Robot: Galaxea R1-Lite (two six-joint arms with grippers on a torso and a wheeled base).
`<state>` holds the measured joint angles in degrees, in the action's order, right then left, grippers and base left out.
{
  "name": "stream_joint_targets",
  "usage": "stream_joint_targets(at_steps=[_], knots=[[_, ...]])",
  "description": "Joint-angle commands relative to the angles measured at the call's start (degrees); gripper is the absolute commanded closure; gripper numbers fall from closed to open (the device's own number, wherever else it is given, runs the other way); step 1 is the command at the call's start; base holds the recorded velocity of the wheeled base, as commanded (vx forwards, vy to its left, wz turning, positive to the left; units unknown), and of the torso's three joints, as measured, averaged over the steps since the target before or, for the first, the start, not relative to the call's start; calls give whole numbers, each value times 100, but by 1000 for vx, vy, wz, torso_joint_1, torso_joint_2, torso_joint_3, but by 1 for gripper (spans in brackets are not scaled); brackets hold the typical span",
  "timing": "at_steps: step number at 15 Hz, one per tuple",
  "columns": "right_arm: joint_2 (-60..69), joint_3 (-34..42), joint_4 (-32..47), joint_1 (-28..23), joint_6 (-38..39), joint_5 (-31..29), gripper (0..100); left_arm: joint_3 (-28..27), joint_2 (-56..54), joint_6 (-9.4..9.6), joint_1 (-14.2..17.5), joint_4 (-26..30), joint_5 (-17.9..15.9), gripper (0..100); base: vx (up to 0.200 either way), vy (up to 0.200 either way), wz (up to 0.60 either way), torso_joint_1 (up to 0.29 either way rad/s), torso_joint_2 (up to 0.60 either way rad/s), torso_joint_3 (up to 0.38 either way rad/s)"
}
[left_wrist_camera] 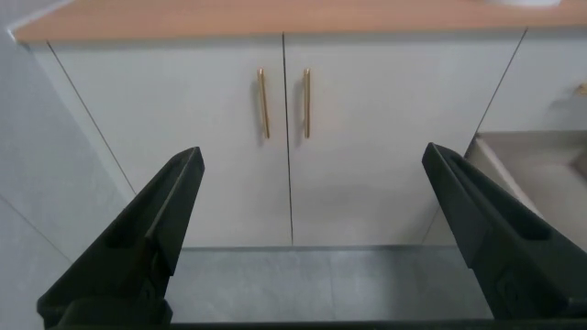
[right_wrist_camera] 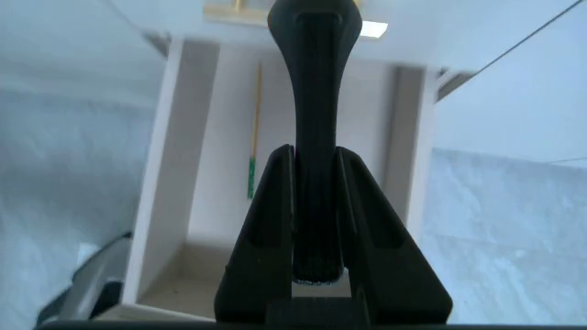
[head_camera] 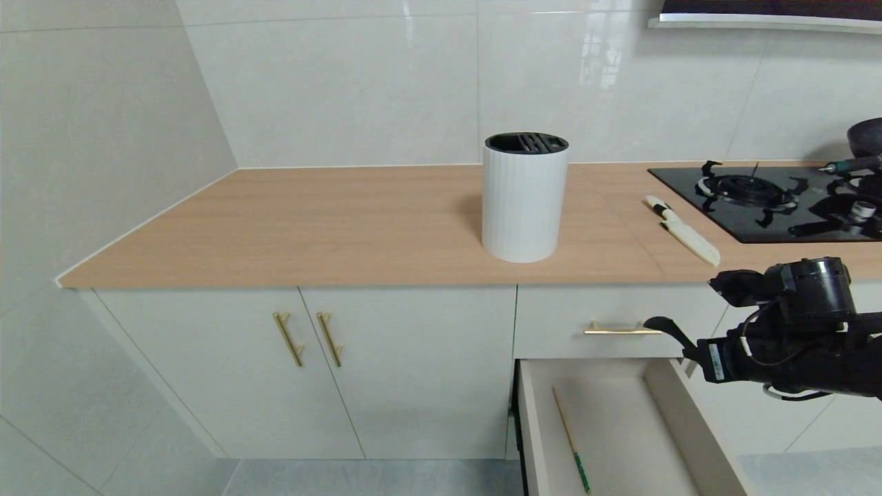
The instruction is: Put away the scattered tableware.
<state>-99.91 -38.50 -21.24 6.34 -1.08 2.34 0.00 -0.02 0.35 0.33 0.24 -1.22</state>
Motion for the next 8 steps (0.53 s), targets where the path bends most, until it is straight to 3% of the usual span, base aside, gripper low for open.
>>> stream_joint_targets(at_steps=[1,8], knots=[[-63,53,-3,69,-41,3,100,0,2,0,2,2,-1,0,0,0,0,-212,505,281],[-336,132,-3,166,-85,3,100,0,2,0,2,2,-1,0,0,0,0,-210,482,274]])
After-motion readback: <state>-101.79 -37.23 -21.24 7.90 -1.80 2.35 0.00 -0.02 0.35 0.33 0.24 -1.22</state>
